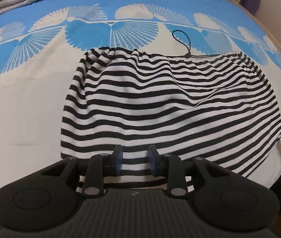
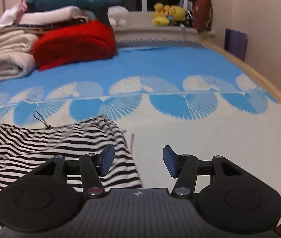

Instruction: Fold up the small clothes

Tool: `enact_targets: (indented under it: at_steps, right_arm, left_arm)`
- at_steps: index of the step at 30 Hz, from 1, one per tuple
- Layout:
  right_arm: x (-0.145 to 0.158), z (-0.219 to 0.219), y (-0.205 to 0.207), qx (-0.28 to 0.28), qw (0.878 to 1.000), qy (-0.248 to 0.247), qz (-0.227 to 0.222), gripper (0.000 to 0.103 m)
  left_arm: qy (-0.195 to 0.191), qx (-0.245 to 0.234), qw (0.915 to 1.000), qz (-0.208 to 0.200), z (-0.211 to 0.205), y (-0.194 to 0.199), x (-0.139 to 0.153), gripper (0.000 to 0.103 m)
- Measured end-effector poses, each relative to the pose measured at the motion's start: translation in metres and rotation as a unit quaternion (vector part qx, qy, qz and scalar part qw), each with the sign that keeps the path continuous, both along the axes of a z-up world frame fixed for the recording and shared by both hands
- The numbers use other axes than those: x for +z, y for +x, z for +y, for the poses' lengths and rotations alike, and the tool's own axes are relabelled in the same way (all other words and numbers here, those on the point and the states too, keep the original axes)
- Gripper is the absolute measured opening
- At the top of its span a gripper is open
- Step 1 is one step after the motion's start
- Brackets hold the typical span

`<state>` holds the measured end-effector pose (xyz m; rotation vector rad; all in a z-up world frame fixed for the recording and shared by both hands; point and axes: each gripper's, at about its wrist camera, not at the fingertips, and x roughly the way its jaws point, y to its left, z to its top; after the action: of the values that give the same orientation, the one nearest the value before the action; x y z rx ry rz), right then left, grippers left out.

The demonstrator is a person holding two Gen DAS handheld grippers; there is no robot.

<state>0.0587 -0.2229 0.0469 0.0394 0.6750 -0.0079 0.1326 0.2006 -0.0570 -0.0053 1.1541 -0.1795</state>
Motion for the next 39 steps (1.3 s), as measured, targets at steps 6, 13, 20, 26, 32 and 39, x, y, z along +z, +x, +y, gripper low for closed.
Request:
enact_targets:
  at_steps: [6,13,20,26,32,39]
  right_arm:
    - [-0.007,0.024,-0.012,0.015,1.0,-0.011,0.011,0.056]
    - [-0.01,0.036,-0.008,0.029,0.999,-0.034,0.016,0.056]
    - [-0.01,0.03,-0.007,0.021,0.999,-0.02,0.018,0.056]
    - [-0.01,0.021,-0.007,0.006,1.0,-0.015,0.013,0.056]
    - [-0.002,0.004,-0.002,-0.03,0.999,0.006,0.018,0.056]
    - [0.013,-0.004,-0.008,-0.032,0.999,0.019,-0.011,0.056]
  left_arm:
    - [0.005,0.009,0.9999,-0.002,0.006,-0.005,0.002,0.031]
    - [0.018,0.015,0.9997,-0.003,0.009,-0.011,0.002,0.031]
    - [0.031,0.016,0.9994,0.0,0.008,-0.016,-0.001,0.031]
    - [0.041,0.032,0.9986,-0.015,0.013,-0.03,-0.003,0.031]
    - [0.01,0.111,0.9924,-0.053,0.042,-0.056,0.005,0.031]
    - [-0.082,0.218,0.9723,-0.021,0.077,-0.093,-0.013,0.031]
